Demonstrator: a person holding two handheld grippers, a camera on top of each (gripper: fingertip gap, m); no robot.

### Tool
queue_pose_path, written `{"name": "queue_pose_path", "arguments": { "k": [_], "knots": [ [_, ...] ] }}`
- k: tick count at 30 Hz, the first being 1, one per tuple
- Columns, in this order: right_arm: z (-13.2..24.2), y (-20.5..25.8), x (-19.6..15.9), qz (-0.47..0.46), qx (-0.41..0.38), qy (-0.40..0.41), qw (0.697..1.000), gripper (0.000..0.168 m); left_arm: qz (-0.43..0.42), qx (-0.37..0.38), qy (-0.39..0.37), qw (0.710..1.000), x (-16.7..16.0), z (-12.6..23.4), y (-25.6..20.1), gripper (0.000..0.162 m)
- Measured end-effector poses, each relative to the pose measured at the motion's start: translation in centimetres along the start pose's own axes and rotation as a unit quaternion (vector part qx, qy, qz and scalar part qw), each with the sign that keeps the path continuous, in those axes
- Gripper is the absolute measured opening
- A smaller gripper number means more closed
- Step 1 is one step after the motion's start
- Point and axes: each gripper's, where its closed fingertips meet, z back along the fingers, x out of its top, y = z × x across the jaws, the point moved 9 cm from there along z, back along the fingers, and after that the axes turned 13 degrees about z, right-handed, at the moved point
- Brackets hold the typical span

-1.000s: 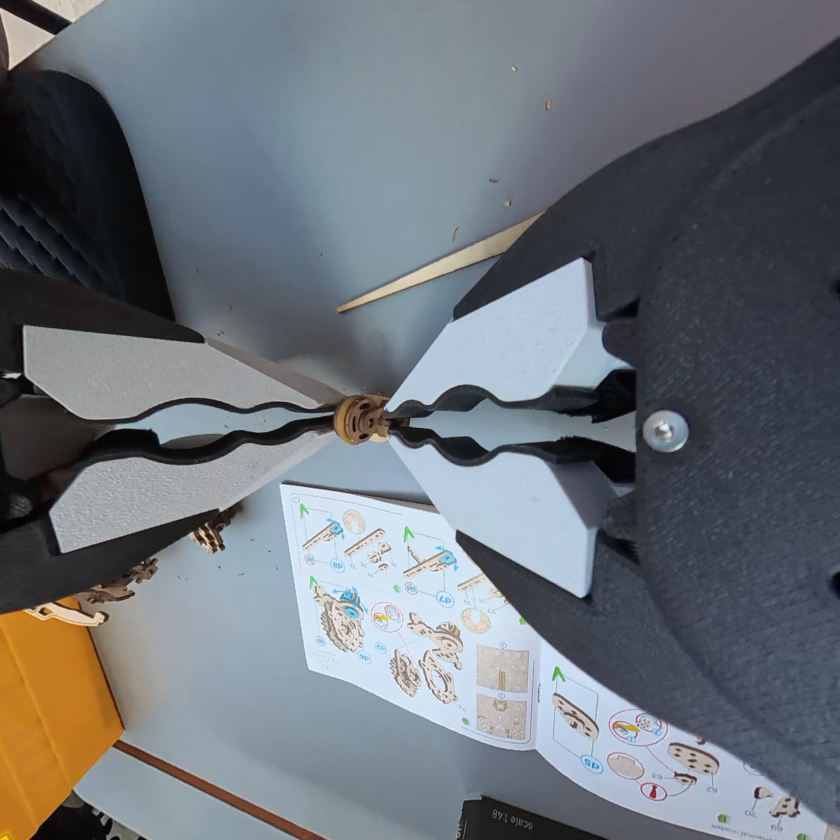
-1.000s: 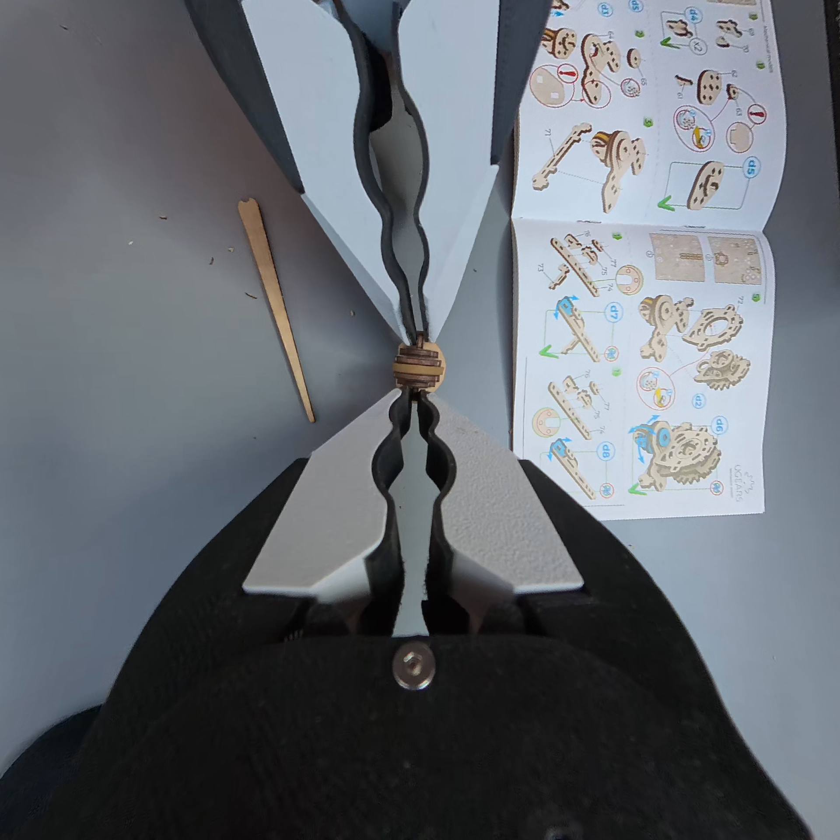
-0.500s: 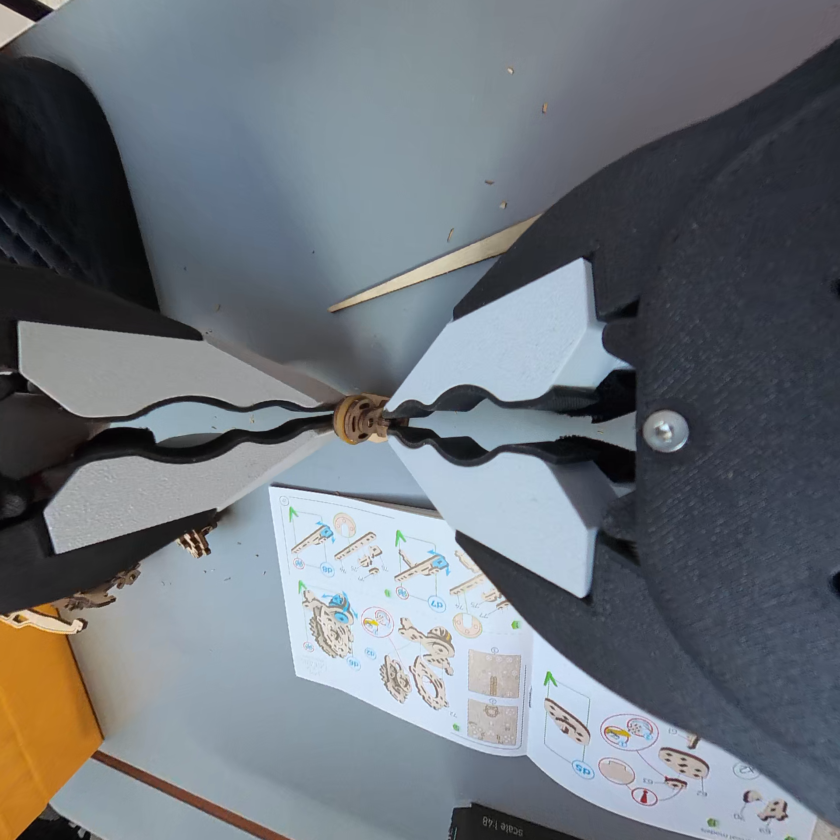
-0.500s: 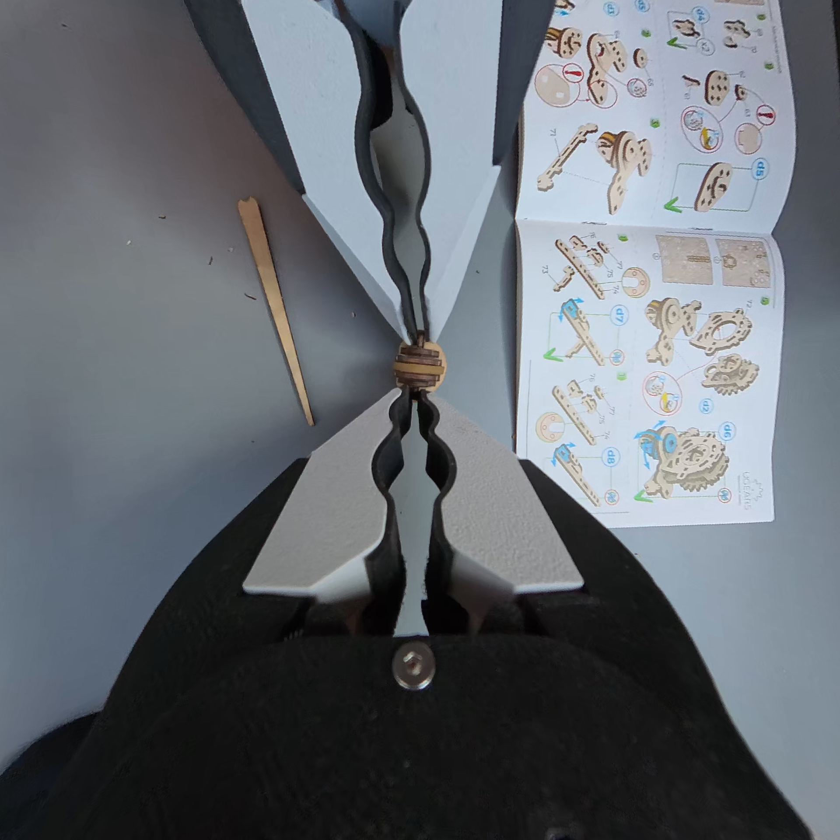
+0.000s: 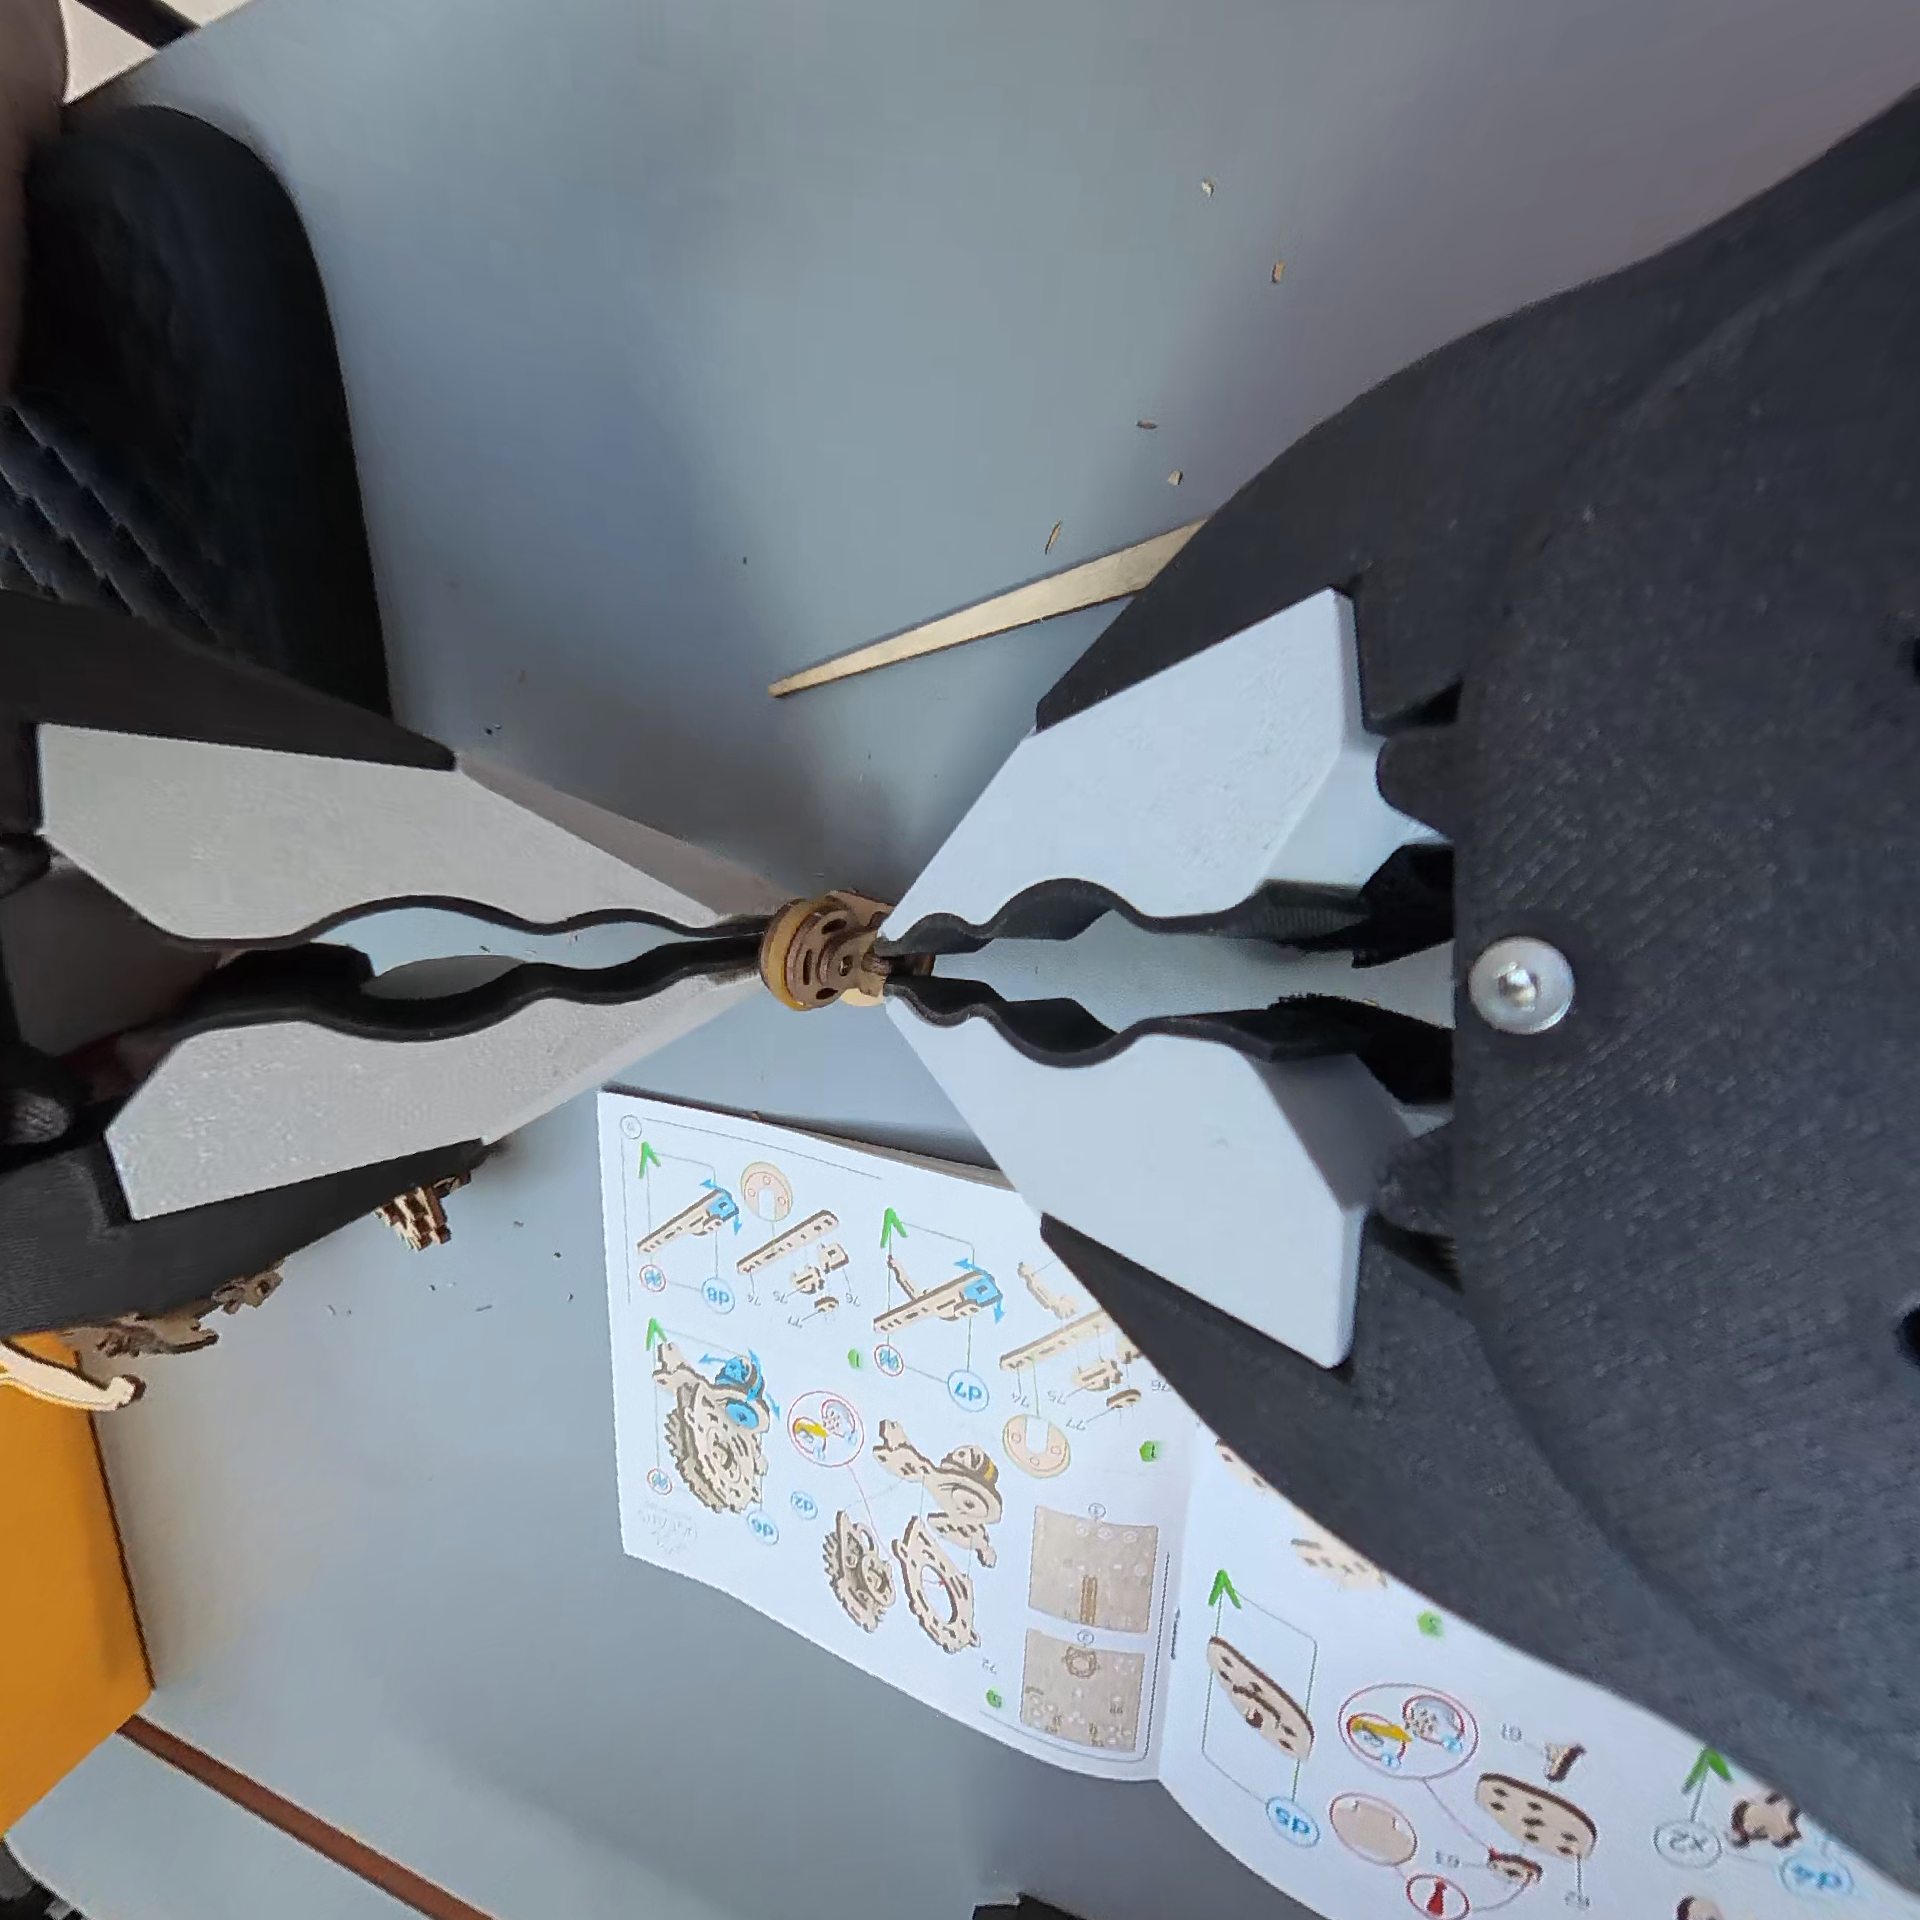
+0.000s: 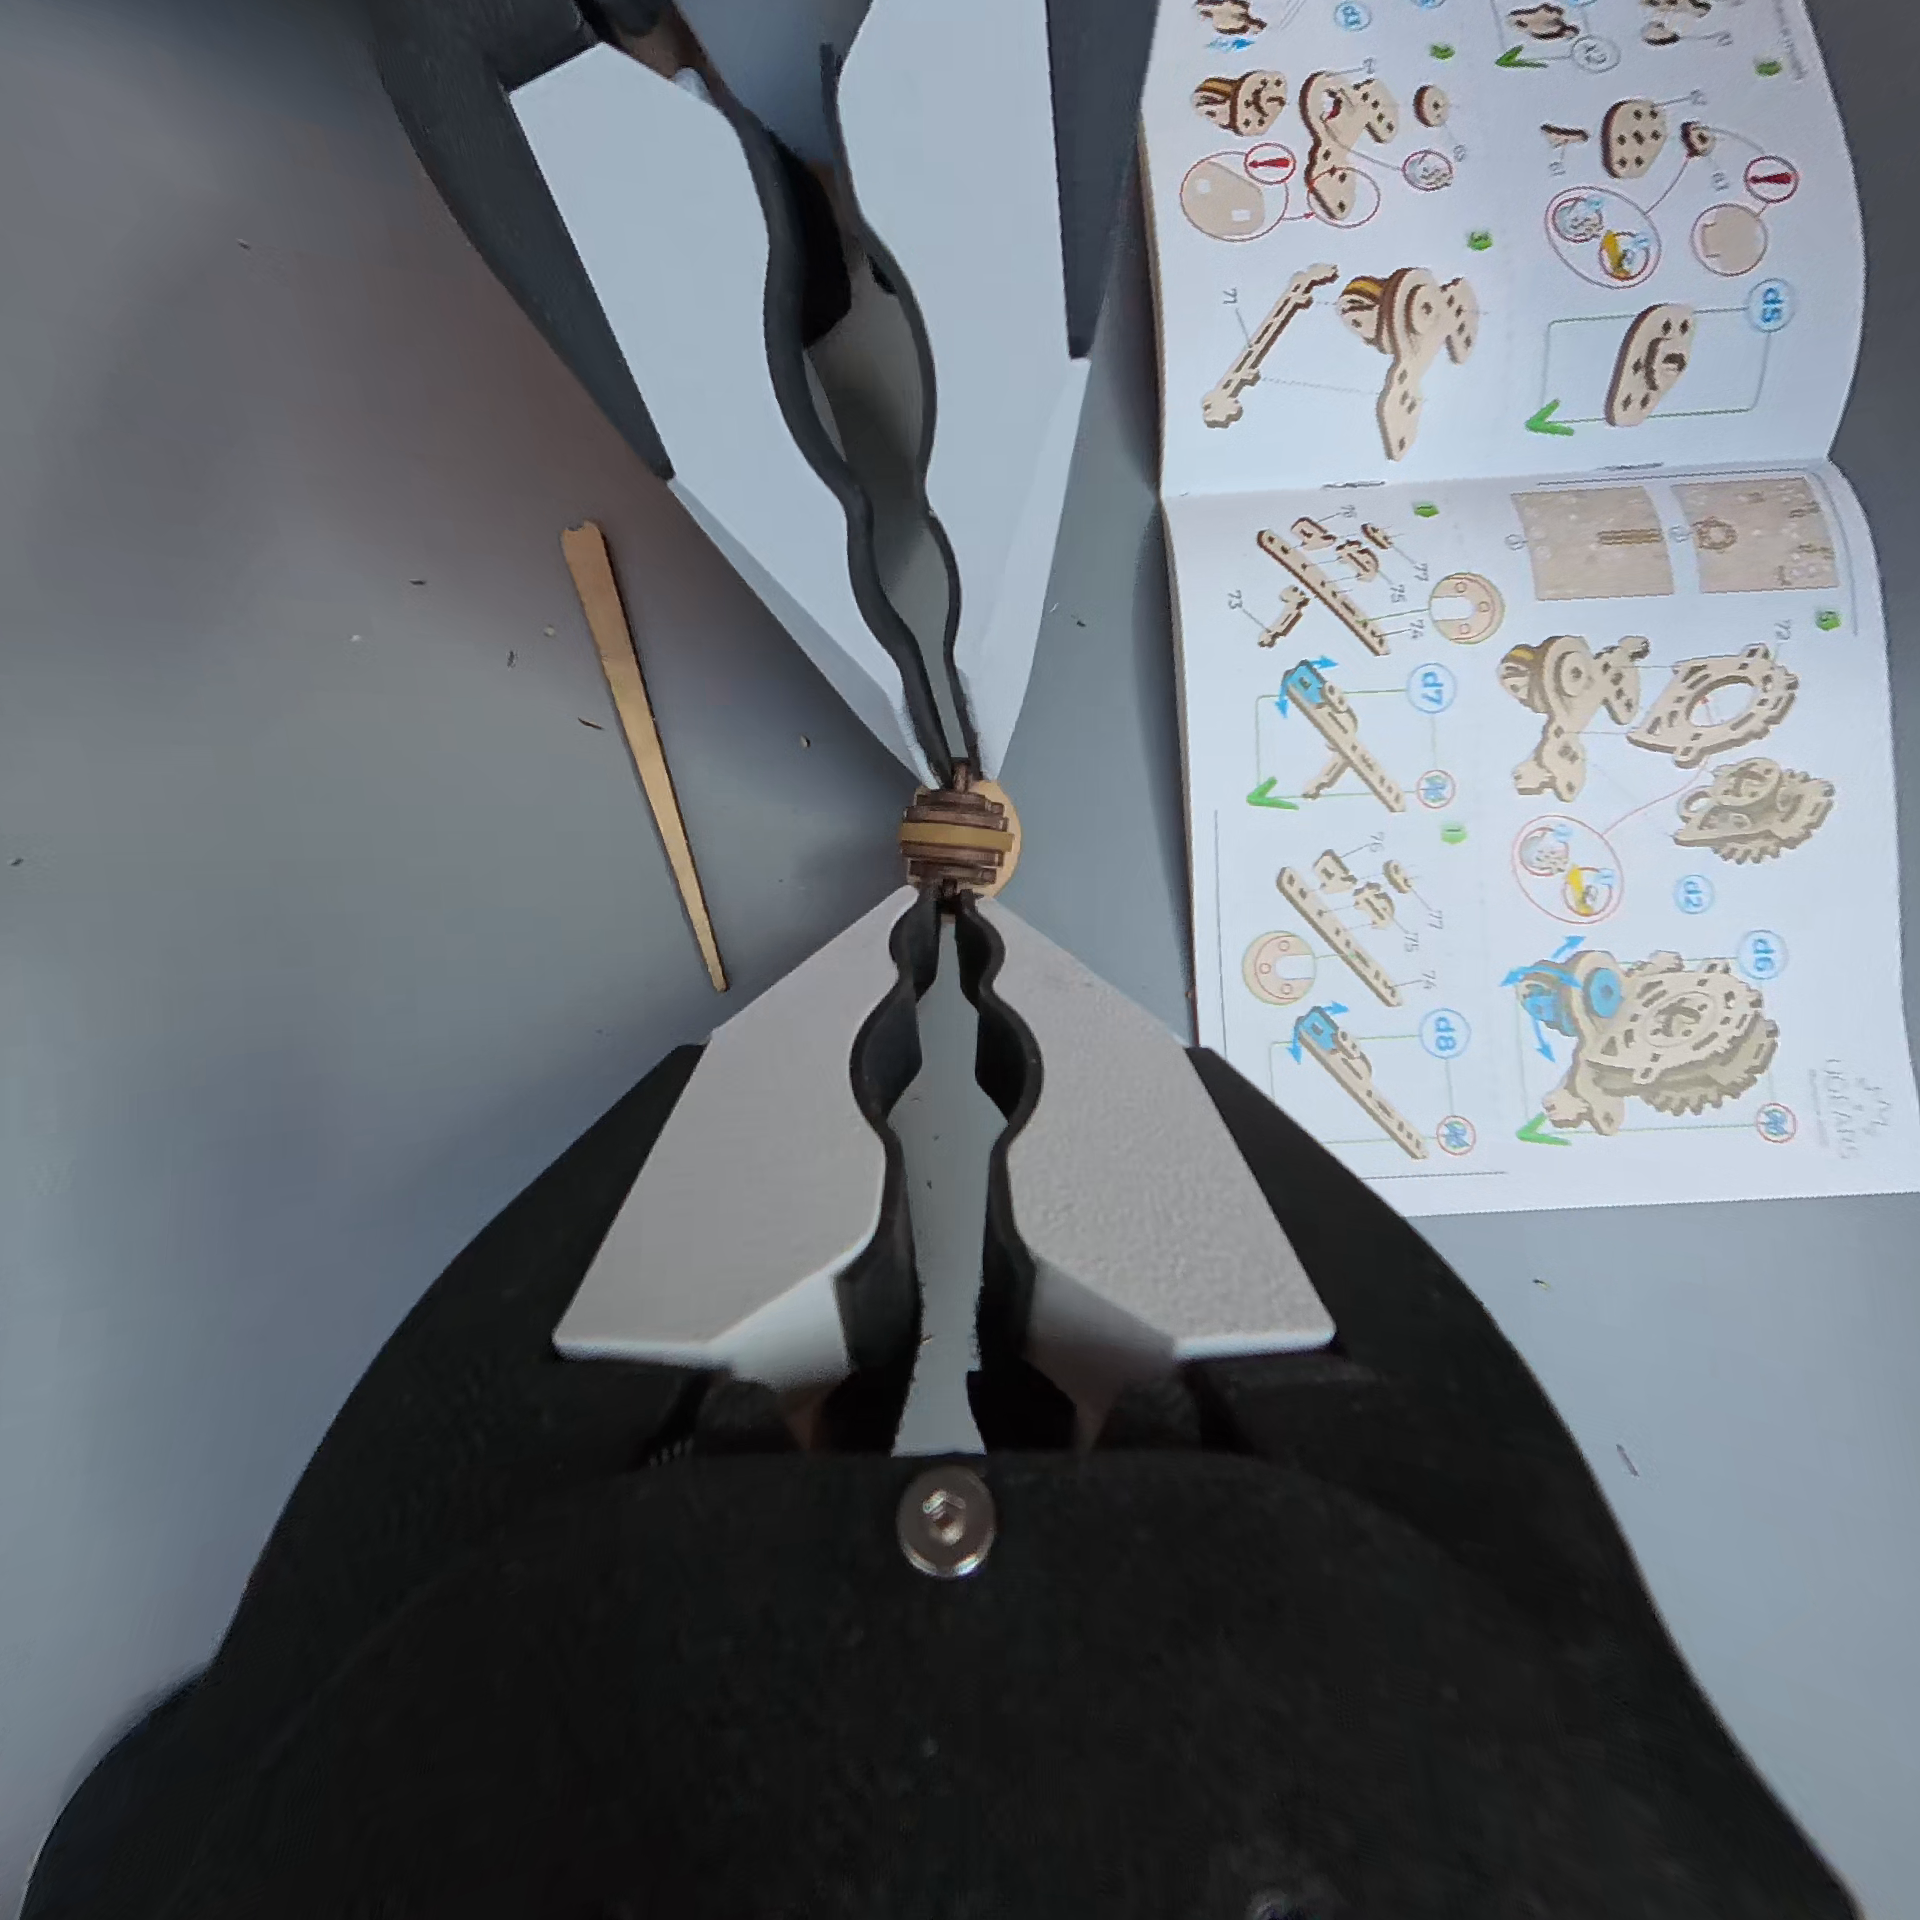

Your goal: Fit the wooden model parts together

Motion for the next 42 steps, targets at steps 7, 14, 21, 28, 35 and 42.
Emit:
{"name": "queue_pose_path", "arguments": {
  "k": [7,14,21,28,35,42],
  "knots": [
    [1.9,0.1,0.0,0.096,-0.088,-0.107,0.986,0.021,0.211,-0.055,-0.023,0.976,-0.2,2.2,1.8,0.000],
    [1.3,1.8,1.6,0.243,-0.185,-0.089,0.948,0.024,0.385,-0.170,-0.043,0.906,-1.4,4.0,2.6,0.000],
    [-0.3,2.9,2.6,0.311,-0.209,-0.026,0.927,0.018,0.448,-0.224,-0.033,0.865,-2.2,3.5,2.6,0.000],
    [-1.3,3.2,2.5,0.286,-0.166,-0.005,0.944,0.011,0.481,-0.243,-0.014,0.842,-2.8,2.6,2.5,0.000],
    [-0.7,1.7,1.8,0.117,-0.080,-0.077,0.987,0.011,0.455,-0.242,-0.048,0.856,-2.3,3.0,2.9,0.003],
    [-0.4,0.5,0.5,-0.009,-0.057,-0.087,0.994,0.011,0.274,-0.089,-0.055,0.956,-1.3,4.3,2.1,0.018]
  ]
}}
